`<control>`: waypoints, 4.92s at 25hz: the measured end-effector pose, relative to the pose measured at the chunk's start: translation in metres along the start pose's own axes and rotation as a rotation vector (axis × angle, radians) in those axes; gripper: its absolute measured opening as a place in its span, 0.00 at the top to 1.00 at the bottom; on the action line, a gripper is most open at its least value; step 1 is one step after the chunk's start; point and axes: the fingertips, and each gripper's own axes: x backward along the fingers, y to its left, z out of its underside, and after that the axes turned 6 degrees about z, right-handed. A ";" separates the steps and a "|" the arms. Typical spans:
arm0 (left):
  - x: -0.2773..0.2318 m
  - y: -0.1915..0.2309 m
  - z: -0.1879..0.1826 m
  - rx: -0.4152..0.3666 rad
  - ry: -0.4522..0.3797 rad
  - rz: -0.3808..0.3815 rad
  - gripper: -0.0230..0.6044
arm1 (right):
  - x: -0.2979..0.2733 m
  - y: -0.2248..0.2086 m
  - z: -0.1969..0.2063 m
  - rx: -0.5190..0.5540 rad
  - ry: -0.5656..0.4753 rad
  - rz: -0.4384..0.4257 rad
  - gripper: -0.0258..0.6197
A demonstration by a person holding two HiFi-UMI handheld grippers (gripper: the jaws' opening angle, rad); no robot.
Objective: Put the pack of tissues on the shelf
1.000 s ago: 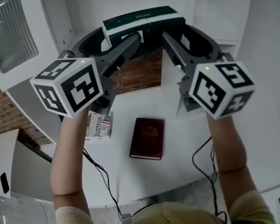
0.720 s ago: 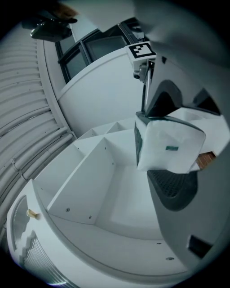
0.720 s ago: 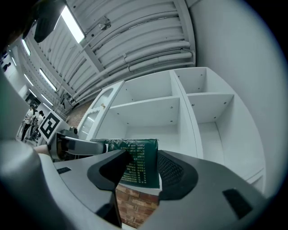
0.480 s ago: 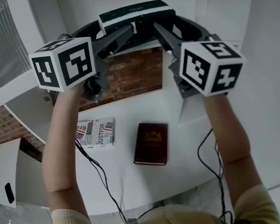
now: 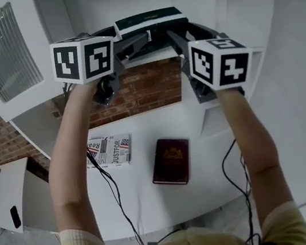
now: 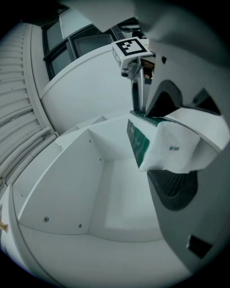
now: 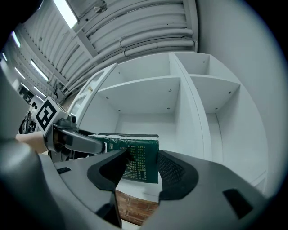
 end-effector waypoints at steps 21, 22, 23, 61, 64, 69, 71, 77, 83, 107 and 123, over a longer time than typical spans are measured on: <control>-0.015 0.032 0.013 -0.126 0.084 -0.138 0.38 | 0.005 -0.006 -0.001 0.151 -0.039 0.045 0.64; -0.015 0.033 0.013 -0.121 0.089 -0.151 0.38 | 0.007 -0.007 -0.001 0.154 -0.040 0.038 0.64; -0.014 0.035 0.012 -0.118 0.094 -0.165 0.38 | 0.009 -0.007 -0.001 0.154 -0.038 0.032 0.64; 0.107 -0.124 0.033 -0.095 -0.290 -0.295 0.38 | 0.125 0.010 0.052 -0.054 -0.109 -0.114 0.67; 0.116 -0.133 0.043 -0.053 -0.308 -0.299 0.38 | 0.137 0.015 0.055 -0.058 -0.113 -0.120 0.67; 0.125 -0.145 0.061 0.018 -0.332 -0.293 0.38 | 0.155 0.018 0.063 -0.079 -0.121 -0.111 0.68; 0.129 -0.151 0.066 0.048 -0.345 -0.288 0.38 | 0.162 0.019 0.066 -0.088 -0.124 -0.108 0.69; 0.138 -0.171 0.086 0.124 -0.369 -0.290 0.38 | 0.187 0.023 0.079 -0.118 -0.108 -0.133 0.69; 0.139 -0.191 0.106 0.204 -0.371 -0.258 0.42 | 0.206 0.021 0.093 -0.178 -0.086 -0.133 0.70; 0.134 -0.209 0.170 0.273 -0.205 -0.349 0.81 | 0.228 0.011 0.143 -0.198 -0.010 -0.120 0.96; 0.135 -0.207 0.175 0.257 -0.183 -0.372 0.81 | 0.223 0.008 0.154 -0.257 0.018 -0.138 0.96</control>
